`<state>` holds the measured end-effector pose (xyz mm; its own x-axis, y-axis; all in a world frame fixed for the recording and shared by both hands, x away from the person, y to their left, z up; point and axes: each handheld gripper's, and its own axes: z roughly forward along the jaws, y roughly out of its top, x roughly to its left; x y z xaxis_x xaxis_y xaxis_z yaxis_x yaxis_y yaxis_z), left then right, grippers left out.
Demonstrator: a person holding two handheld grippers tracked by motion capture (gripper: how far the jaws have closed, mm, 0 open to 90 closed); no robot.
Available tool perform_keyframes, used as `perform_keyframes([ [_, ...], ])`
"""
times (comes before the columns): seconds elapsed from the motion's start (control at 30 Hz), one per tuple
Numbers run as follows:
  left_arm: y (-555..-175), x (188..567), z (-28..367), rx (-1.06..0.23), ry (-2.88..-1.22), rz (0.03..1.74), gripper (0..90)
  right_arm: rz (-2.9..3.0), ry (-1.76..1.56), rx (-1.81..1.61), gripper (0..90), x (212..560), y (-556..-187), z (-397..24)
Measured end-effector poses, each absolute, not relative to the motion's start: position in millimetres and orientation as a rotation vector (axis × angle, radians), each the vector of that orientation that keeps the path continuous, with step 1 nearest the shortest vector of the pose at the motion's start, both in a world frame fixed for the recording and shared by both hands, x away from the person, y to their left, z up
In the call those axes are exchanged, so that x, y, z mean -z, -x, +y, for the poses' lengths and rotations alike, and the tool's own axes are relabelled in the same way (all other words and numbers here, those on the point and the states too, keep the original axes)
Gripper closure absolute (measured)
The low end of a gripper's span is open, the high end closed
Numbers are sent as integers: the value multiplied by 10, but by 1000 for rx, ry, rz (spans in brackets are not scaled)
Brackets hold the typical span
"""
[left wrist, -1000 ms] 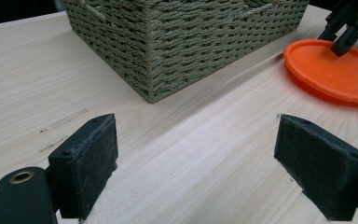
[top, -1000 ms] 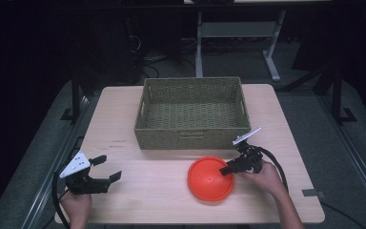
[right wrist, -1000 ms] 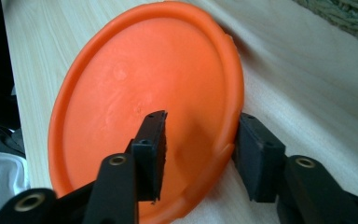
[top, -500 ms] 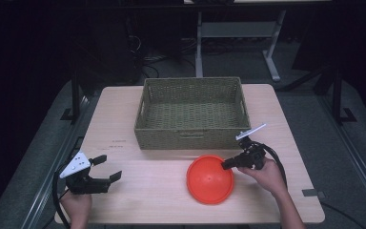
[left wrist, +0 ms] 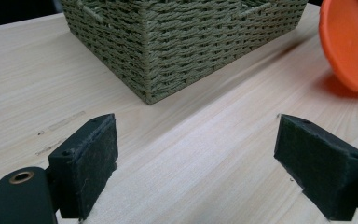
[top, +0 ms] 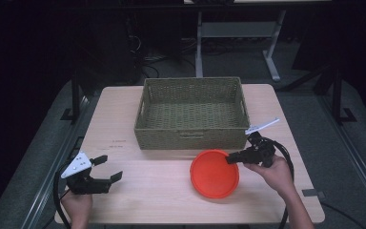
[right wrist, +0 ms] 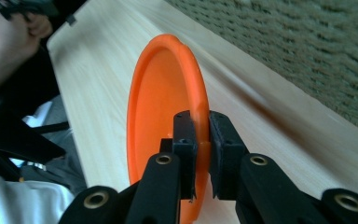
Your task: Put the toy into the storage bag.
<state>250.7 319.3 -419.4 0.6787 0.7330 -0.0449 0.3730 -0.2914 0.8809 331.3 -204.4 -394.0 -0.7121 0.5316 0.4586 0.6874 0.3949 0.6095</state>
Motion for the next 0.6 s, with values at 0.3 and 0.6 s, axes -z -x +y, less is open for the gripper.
perform_keyframes([
  [0.3, -2499, 4189, 3191, -463, -1907, 857, 126, -2484, 1086, 1260, 819, 3641, -3296, -2097],
  [0.6, -2508, 4191, 3203, -466, -1899, 865, 126, -2474, 1071, 1335, 819, 3336, -3346, -2126],
])
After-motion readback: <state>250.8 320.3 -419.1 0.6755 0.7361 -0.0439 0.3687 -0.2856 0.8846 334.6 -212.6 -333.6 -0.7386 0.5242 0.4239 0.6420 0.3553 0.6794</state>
